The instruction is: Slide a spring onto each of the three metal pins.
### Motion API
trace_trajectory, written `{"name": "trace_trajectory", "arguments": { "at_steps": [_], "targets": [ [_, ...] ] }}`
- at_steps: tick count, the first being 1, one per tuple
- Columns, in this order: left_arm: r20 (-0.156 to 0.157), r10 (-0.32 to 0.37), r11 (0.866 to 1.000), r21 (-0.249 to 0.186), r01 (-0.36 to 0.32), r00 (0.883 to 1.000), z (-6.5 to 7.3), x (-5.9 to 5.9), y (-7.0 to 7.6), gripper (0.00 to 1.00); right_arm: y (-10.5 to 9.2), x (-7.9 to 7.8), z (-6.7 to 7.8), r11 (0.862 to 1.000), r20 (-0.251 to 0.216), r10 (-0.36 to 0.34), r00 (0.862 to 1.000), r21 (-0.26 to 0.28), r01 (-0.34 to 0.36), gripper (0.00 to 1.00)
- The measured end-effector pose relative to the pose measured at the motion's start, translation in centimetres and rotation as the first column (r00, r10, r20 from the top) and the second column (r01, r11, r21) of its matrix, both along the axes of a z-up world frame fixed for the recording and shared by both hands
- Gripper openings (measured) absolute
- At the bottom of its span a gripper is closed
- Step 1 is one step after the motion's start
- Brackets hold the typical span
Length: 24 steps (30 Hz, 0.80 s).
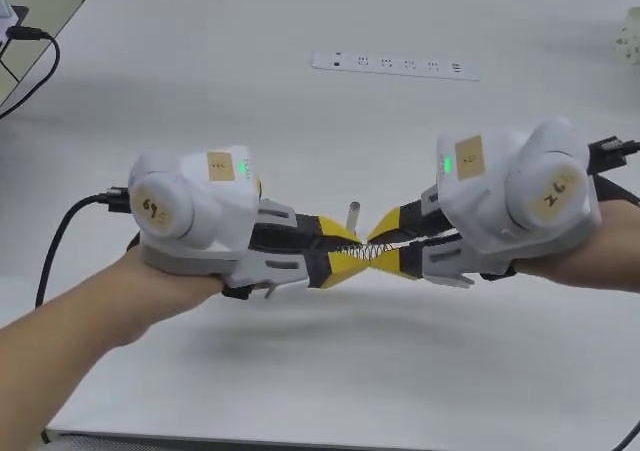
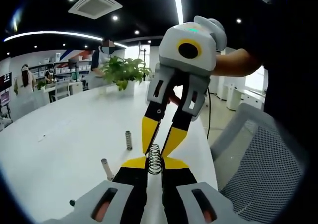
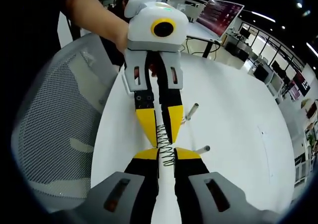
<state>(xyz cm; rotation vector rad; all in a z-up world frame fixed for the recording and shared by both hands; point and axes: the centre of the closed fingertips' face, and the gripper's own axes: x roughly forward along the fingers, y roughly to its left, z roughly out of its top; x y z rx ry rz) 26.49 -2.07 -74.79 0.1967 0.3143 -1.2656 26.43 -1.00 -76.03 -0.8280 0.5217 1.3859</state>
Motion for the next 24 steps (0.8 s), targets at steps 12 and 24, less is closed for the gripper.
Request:
{"name": "trace_trajectory", "arguments": {
  "at_steps": [12, 24],
  "targets": [
    [-0.025, -0.012, 1.000, -0.004, 0.012, 1.000, -0.08, -0.38, 0.06, 0.02, -0.08, -0.63, -0.22, 0.999, 0.006, 0.034, 0.999, 0.012, -0.034, 0.13],
    [-0.040, -0.026, 1.000, -0.015, 0.025, 0.999, 0.07, -0.45, 0.20, 0.02, -0.64, -0.25, -0.50, 0.998, 0.034, 0.051, 0.998, 0.021, -0.052, 0.09]
  ]
}}
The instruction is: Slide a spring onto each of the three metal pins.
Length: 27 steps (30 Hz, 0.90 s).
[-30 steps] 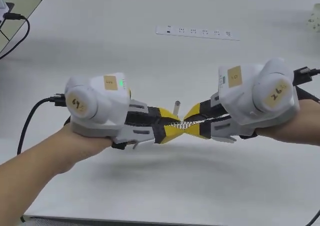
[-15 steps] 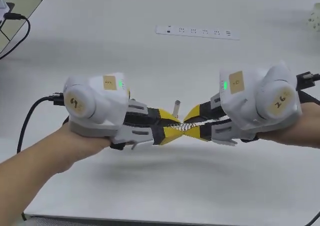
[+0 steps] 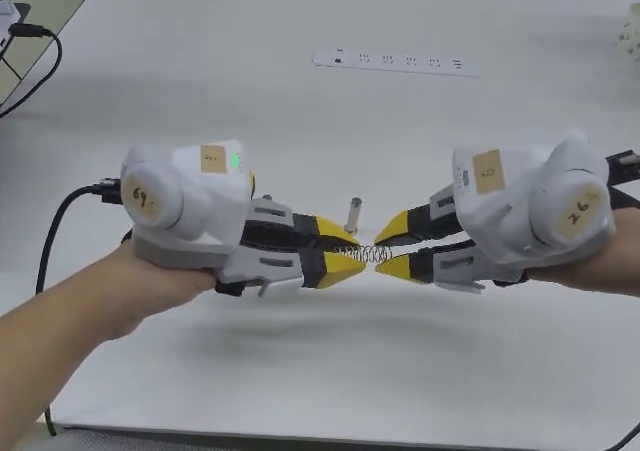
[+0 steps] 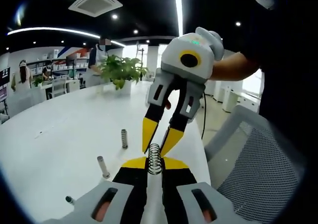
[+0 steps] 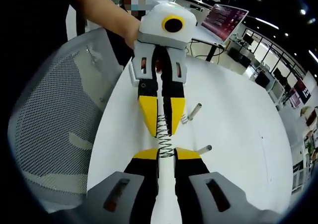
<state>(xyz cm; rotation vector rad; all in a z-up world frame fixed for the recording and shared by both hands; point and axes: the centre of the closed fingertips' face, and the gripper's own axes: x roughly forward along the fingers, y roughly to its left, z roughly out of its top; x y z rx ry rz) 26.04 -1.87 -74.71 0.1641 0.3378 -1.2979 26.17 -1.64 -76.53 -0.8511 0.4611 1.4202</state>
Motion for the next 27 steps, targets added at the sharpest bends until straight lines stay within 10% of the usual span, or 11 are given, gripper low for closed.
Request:
{"name": "trace_trajectory", "arguments": {
  "at_steps": [27],
  "targets": [
    [-0.029, -0.003, 1.000, 0.031, 0.004, 1.000, -1.2, -0.3, 0.6, 0.02, 1.3, -1.1, 2.5, 0.988, 0.047, 0.147, 0.988, -0.044, -0.145, 0.07]
  ]
}}
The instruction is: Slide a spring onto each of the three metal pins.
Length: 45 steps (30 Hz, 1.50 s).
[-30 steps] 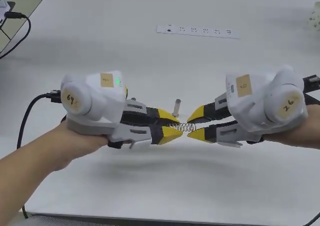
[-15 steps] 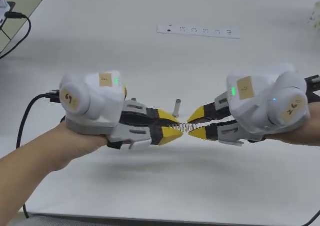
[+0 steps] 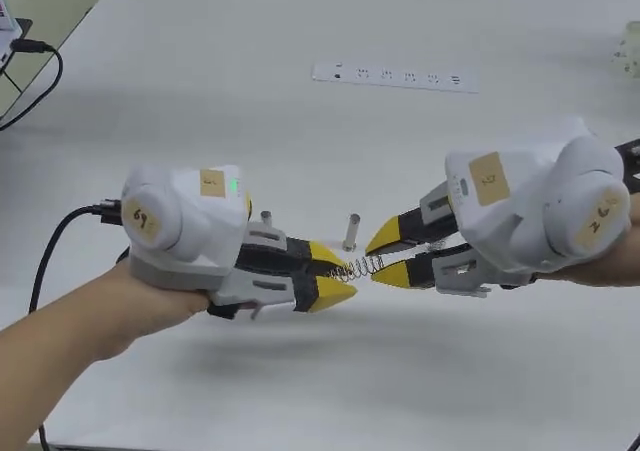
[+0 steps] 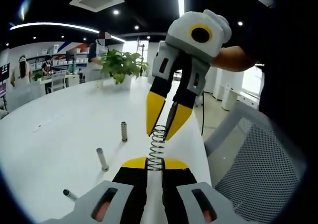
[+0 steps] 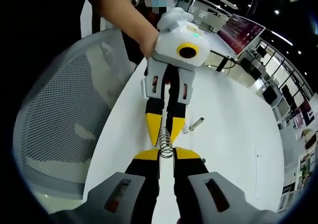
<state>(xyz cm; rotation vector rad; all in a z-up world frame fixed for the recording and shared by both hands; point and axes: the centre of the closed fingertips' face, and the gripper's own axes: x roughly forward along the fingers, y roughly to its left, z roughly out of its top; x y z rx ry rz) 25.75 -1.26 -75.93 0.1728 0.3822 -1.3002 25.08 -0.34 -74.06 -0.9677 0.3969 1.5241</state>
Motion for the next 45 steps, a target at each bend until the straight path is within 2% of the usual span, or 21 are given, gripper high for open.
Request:
{"name": "trace_trajectory", "arguments": {
  "at_steps": [5, 11, 15, 20, 23, 30, 39, 45],
  "targets": [
    [0.013, 0.003, 1.000, -0.005, -0.003, 1.000, 0.1, -0.1, 0.1, 0.02, 0.8, -0.4, 0.9, 0.999, -0.028, 0.010, 1.000, 0.036, -0.009, 0.07],
    [0.015, 0.003, 1.000, -0.015, -0.003, 1.000, 0.2, 0.0, 0.0, 0.02, 1.7, -0.8, 1.5, 0.996, -0.070, -0.002, 0.998, 0.091, 0.008, 0.07],
    [0.019, 0.006, 1.000, -0.029, -0.005, 1.000, 0.6, 0.0, 0.0, 0.02, 2.2, -0.7, 2.1, 0.988, -0.110, -0.034, 0.993, 0.148, 0.050, 0.07],
    [0.018, 0.002, 1.000, -0.028, -0.002, 1.000, 0.6, -0.2, 0.0, 0.02, 2.4, -0.9, 2.3, 0.976, -0.157, -0.068, 0.985, 0.194, 0.098, 0.07],
    [0.021, -0.003, 1.000, -0.021, 0.004, 1.000, 0.5, -0.3, -0.2, 0.02, 2.5, -1.0, 2.3, 0.974, -0.161, -0.077, 0.984, 0.200, 0.109, 0.07],
    [0.020, -0.013, 1.000, -0.015, 0.014, 1.000, 0.4, -0.4, -0.4, 0.03, 2.5, -1.1, 2.4, 0.961, -0.204, -0.103, 0.973, 0.231, 0.151, 0.07],
    [0.011, -0.015, 1.000, -0.018, 0.015, 1.000, 0.5, -0.4, -0.4, 0.02, 2.3, -0.7, 2.7, 0.929, -0.302, -0.149, 0.942, 0.284, 0.238, 0.07],
    [0.009, -0.021, 1.000, -0.012, 0.021, 1.000, 0.3, -0.5, -0.5, 0.03, 2.4, -0.7, 2.6, 0.928, -0.308, -0.150, 0.940, 0.285, 0.241, 0.07]
  ]
}}
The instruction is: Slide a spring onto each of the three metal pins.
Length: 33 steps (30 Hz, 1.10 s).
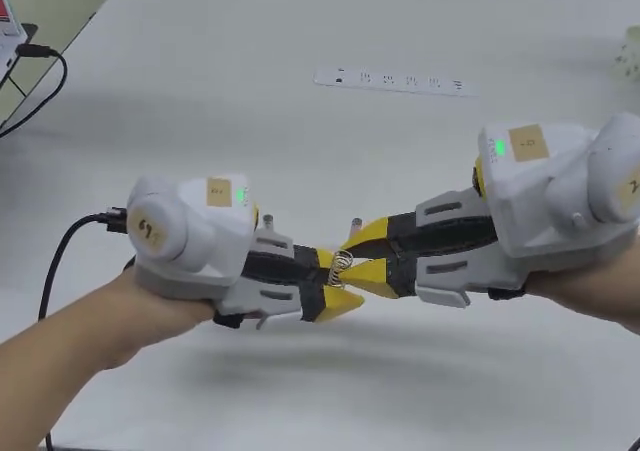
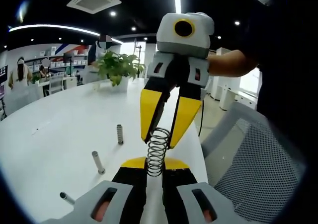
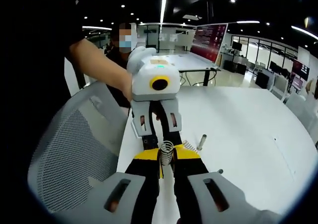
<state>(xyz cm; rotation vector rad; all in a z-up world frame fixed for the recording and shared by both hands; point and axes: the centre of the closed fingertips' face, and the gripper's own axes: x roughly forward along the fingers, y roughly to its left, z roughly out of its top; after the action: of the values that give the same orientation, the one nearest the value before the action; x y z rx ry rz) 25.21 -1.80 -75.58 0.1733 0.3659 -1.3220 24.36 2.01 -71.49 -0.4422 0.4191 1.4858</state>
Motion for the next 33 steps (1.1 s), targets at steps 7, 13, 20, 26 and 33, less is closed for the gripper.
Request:
{"name": "trace_trajectory", "arguments": {
  "at_steps": [7, 13, 20, 26, 33],
  "targets": [
    [-0.005, 0.004, 1.000, 0.005, -0.004, 1.000, 0.0, 0.0, 0.0, 0.04, 0.1, -0.2, 0.1, 1.000, -0.004, 0.000, 1.000, 0.003, 0.000, 0.07],
    [-0.015, 0.010, 1.000, -0.002, -0.010, 1.000, 0.2, -0.1, -0.1, 0.05, 0.3, -0.3, 0.2, 1.000, -0.004, 0.006, 1.000, 0.003, -0.006, 0.07],
    [-0.012, 0.023, 1.000, -0.008, -0.023, 1.000, 0.5, 0.0, -0.1, 0.10, 0.2, -0.5, 0.1, 1.000, 0.004, 0.010, 1.000, -0.005, -0.010, 0.07],
    [-0.012, 0.023, 1.000, -0.003, -0.023, 1.000, 0.4, -0.1, 0.0, 0.12, 0.2, -0.7, 0.2, 1.000, 0.012, 0.009, 1.000, -0.013, -0.009, 0.07],
    [-0.010, 0.050, 0.999, 0.003, -0.050, 0.999, 0.4, 0.1, 1.1, 0.15, 0.1, -0.4, 0.5, 1.000, 0.020, -0.005, 1.000, -0.005, 0.005, 0.07]
  ]
}}
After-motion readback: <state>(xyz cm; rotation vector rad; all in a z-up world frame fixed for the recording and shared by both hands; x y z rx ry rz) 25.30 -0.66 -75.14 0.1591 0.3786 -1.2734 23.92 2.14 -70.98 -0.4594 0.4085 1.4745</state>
